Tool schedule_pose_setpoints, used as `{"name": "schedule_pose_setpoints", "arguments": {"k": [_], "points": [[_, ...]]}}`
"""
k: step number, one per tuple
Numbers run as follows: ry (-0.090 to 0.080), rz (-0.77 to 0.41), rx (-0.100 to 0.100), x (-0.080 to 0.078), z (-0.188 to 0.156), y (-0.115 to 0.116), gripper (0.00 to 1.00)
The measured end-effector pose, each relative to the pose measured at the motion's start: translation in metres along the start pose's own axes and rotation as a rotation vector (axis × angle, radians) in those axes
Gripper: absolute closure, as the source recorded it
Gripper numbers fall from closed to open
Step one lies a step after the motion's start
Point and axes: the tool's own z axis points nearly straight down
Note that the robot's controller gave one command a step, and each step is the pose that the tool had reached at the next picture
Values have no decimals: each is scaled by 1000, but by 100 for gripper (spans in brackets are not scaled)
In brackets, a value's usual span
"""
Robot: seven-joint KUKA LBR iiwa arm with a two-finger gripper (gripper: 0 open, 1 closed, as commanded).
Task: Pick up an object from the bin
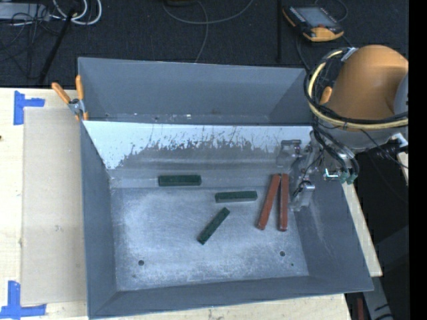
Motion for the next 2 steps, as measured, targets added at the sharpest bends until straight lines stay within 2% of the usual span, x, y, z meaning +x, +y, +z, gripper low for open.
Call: {"name": "schedule_pose_setpoints", "arguments": {"k": [1, 2], "points": [[-2, -44, -1, -33, 155, 68, 0], [-12, 10, 0, -27, 119, 63, 0]]}}
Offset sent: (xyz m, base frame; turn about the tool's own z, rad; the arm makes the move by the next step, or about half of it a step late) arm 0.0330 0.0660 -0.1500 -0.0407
